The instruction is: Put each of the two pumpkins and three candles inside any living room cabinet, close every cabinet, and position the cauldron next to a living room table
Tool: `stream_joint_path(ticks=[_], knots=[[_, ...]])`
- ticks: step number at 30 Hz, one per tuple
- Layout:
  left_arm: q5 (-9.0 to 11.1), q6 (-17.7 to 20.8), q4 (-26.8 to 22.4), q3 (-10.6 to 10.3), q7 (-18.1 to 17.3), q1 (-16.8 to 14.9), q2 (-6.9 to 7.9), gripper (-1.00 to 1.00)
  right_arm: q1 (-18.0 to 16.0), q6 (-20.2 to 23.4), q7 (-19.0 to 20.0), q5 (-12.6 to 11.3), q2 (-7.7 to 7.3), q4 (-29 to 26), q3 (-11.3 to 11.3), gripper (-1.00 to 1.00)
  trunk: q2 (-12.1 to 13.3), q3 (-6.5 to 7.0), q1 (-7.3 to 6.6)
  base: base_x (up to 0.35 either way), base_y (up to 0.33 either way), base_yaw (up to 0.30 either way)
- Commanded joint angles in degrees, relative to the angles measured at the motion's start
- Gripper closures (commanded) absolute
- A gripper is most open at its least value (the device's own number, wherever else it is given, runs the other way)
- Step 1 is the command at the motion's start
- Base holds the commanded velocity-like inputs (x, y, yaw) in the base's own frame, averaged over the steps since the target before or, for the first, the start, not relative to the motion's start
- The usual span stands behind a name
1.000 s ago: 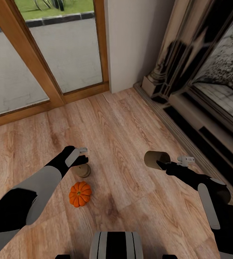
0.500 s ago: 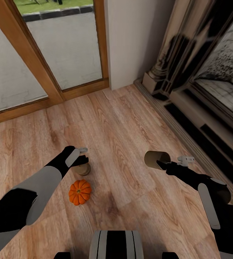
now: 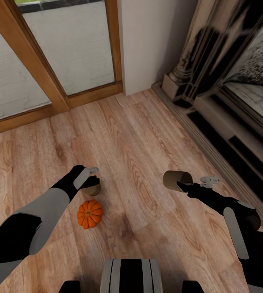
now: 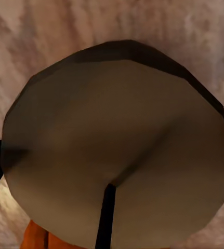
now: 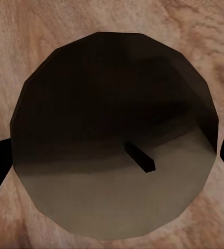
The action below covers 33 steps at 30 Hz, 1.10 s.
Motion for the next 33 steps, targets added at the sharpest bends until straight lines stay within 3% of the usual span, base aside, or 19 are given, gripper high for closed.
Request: stream_joint_path(ticks=[1, 4, 5, 24, 27, 30, 33], knots=[[0.3, 0.19, -0.08, -0.45, 0.49, -0.01, 0.11, -1.0, -0.03, 0.31, 0.34, -0.03, 0.0, -0.04, -0.09, 1.0, -0.01, -0.03, -0.01, 0.0, 0.0, 0.0], [0.3, 0.12, -0.08, -0.43, 0.45, 0.01, 0.42, -1.0, -0.03, 0.3, 0.34, -0.03, -0.01, -0.04, -0.09, 1.0, -0.01, -0.03, -0.01, 0.0, 0.0, 0.0], [0.29, -0.06, -0.06, -0.43, 0.39, 0.01, 0.53, 1.0, -0.03, 0.31, 0.34, -0.03, -0.03, -0.04, -0.09, 1.0, -0.01, -0.03, -0.01, 0.0, 0.0, 0.0], [0.49, -1.25, -0.05, 0.16, 0.27, 0.03, 0.55, 1.0, -0.03, 0.37, 0.34, -0.03, -0.14, -0.04, -0.18, 1.0, -0.01, -0.03, -0.01, 0.0, 0.0, 0.0], [0.71, -1.25, -0.18, 0.17, 0.03, 0.02, 0.31, 1.0, -0.03, 0.37, 0.34, -0.03, -0.14, -0.04, -0.24, 1.0, 0.03, 0.63, -0.08, 0.0, 0.0, 0.0], [1.02, -0.93, -2.65, 0.26, -0.43, 0.25, 0.33, 1.0, -0.03, 0.37, 0.34, -0.03, -0.14, -0.04, -0.25, 1.0, 0.07, 1.3, -0.16, 0.0, 0.0, 0.0], [1.25, 0.94, -8.73, 0.36, -0.98, 1.54, 0.48, 1.0, 0.0, 0.35, 0.34, -0.03, -0.09, -0.04, -0.23, 1.0, 0.11, 1.96, -0.24, 0.0, 0.0, 0.0]])
